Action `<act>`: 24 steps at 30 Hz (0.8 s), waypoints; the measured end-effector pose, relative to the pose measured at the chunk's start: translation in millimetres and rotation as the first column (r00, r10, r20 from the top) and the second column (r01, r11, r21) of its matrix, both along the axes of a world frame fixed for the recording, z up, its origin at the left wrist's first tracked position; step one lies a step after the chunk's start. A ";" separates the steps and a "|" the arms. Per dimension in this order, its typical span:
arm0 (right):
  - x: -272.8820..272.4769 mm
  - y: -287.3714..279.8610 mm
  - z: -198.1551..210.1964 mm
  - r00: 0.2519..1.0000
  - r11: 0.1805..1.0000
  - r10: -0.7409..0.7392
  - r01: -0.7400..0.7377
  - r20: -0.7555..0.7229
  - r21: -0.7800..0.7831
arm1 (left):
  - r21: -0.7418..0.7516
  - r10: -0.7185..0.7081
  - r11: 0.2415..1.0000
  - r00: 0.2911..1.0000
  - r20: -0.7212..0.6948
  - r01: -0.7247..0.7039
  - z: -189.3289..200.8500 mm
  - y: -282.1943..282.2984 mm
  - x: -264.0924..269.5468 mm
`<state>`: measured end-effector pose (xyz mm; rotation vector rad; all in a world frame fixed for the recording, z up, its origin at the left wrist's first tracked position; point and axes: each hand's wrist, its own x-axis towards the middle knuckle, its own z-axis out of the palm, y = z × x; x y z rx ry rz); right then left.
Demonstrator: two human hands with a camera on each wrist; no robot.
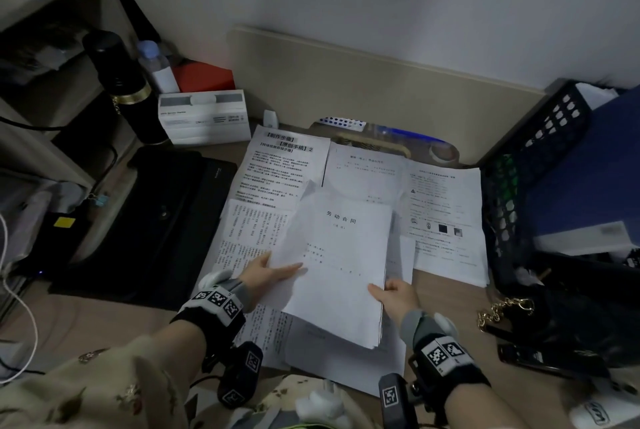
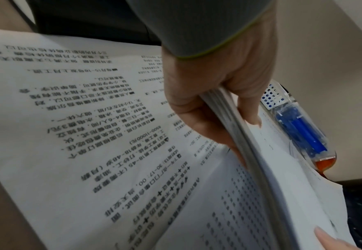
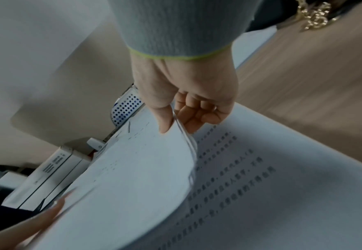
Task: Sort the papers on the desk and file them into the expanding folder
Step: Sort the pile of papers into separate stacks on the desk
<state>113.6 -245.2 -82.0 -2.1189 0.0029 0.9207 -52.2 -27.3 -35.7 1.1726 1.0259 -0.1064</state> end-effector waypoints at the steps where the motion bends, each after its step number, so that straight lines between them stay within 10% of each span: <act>1: 0.8 -1.5 -4.1 1.000 1.000 -0.007 0.007 -0.019 -0.006 | -0.028 -0.001 1.000 1.000 0.000 0.001 2.1 0.3 0.0; 24: -3.6 -35.4 5.3 0.946 0.974 -0.162 0.199 0.279 -0.108 | -0.003 -0.089 0.996 0.991 -0.096 0.089 -8.1 -1.2 2.5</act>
